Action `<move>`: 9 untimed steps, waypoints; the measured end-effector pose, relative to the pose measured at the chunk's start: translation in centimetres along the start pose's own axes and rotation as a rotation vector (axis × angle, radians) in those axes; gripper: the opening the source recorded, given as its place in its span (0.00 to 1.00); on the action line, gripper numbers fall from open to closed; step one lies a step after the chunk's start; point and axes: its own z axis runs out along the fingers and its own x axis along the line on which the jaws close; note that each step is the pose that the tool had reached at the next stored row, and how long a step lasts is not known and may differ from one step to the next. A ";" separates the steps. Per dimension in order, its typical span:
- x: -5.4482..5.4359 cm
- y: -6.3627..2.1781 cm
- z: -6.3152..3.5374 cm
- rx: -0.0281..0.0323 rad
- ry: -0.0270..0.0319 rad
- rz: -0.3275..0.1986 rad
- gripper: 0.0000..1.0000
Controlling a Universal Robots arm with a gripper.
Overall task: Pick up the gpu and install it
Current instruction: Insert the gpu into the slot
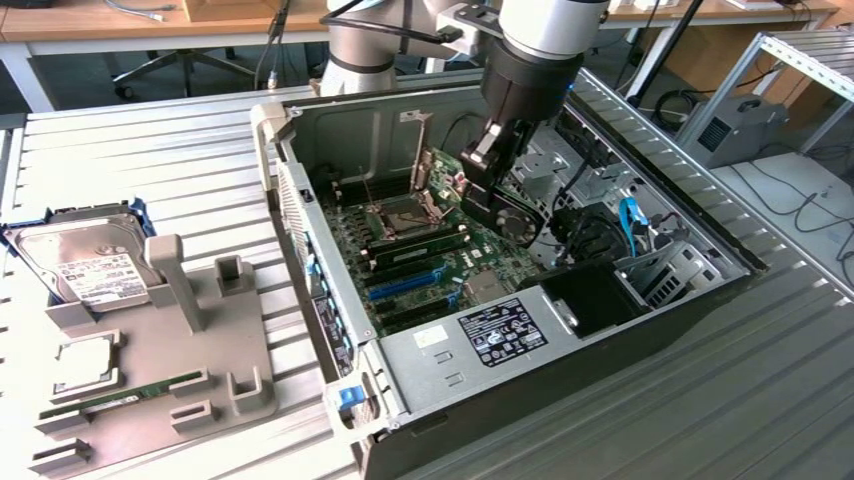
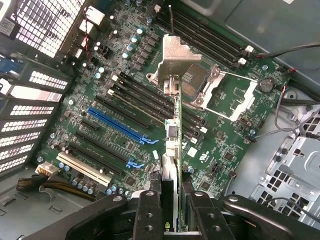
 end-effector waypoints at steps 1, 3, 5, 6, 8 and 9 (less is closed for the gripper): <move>0.0 0.00 0.00 -0.0001 0.0001 -0.003 0.26; 0.0 0.00 0.00 -0.0001 0.0002 -0.008 0.26; 0.0 0.00 0.00 -0.0004 0.0003 -0.018 0.26; 0.0 0.00 0.00 -0.0005 0.0004 -0.021 0.26; 0.0 0.00 0.00 -0.0007 0.0005 -0.027 0.26; 0.0 0.00 0.00 -0.0008 0.0005 -0.030 0.26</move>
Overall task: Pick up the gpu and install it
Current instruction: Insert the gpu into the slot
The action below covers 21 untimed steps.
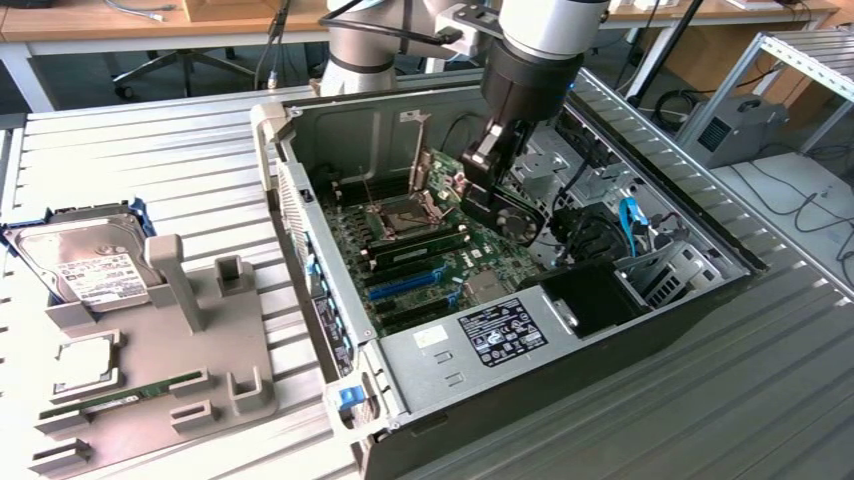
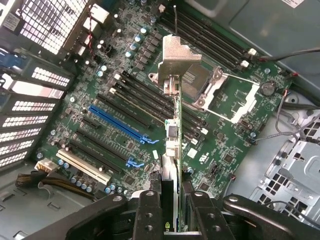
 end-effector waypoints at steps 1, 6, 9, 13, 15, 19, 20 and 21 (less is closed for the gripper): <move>0.0 0.00 0.00 -0.0001 0.0000 -0.003 0.26; 0.0 0.00 0.00 -0.0004 0.0003 -0.017 0.26; 0.0 0.00 0.00 -0.0008 0.0005 -0.029 0.26; 0.0 0.00 0.00 -0.0011 0.0007 -0.043 0.26; 0.0 0.00 0.00 -0.0013 0.0008 -0.048 0.26; 0.0 0.00 0.00 -0.0016 0.0010 -0.060 0.26; 0.0 0.00 0.00 -0.0017 0.0011 -0.063 0.26; 0.0 0.00 0.00 -0.0017 0.0011 -0.065 0.26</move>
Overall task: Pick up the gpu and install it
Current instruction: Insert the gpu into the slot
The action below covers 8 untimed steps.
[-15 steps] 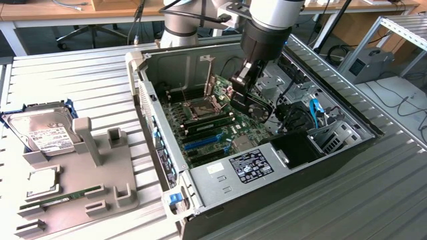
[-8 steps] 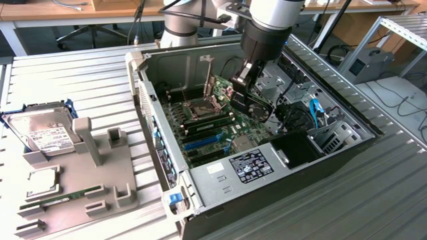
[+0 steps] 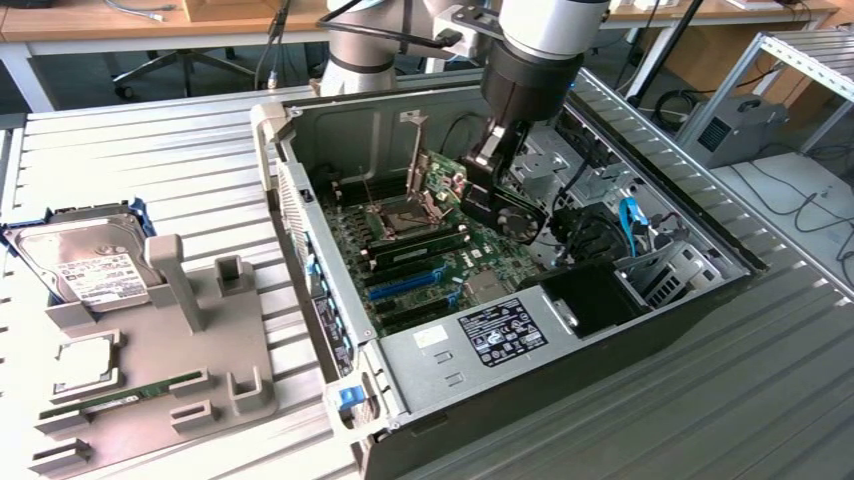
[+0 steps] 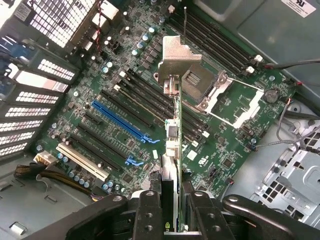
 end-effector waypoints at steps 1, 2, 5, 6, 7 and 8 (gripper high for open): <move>0.0 0.00 0.00 -0.0001 0.0000 -0.003 0.26; 0.0 0.00 0.00 -0.0002 0.0001 -0.006 0.26; 0.0 0.00 0.00 -0.0004 0.0002 -0.014 0.26; 0.0 0.00 0.00 -0.0004 0.0003 -0.016 0.26; 0.0 0.00 0.00 -0.0005 0.0003 -0.019 0.26; 0.0 0.00 0.00 -0.0006 0.0003 -0.022 0.26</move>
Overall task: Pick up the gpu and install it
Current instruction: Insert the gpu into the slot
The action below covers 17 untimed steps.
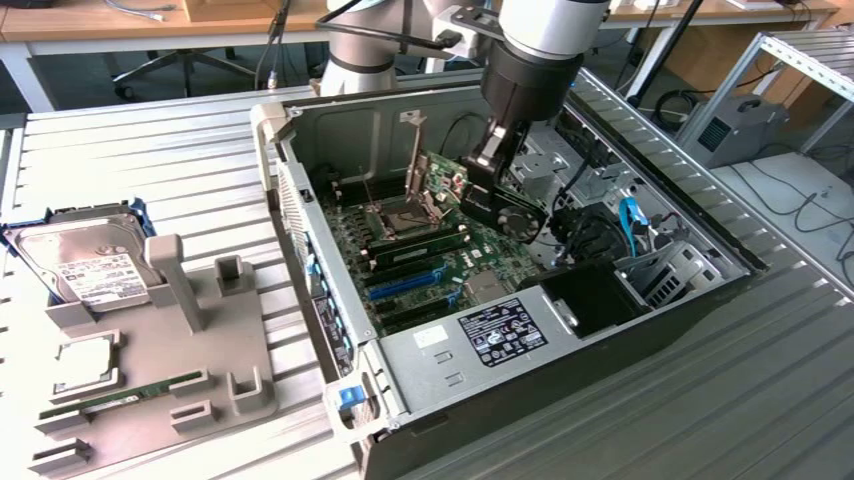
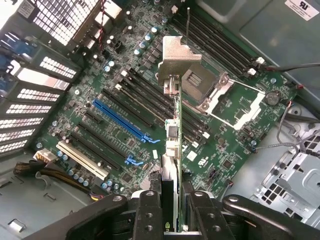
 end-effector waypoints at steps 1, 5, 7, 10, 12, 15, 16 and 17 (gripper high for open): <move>0.0 0.00 0.00 -0.0001 0.0001 -0.003 0.26; 0.0 0.00 0.00 -0.0003 0.0003 -0.014 0.26; 0.0 0.00 0.00 -0.0005 0.0004 -0.021 0.26; 0.0 0.00 0.00 -0.0008 0.0006 -0.031 0.26; 0.0 0.00 0.00 -0.0009 0.0007 -0.036 0.26; 0.0 0.00 0.00 -0.0012 0.0008 -0.045 0.26; 0.0 0.00 0.00 -0.0013 0.0009 -0.049 0.26; 0.0 0.00 0.00 -0.0013 0.0010 -0.052 0.26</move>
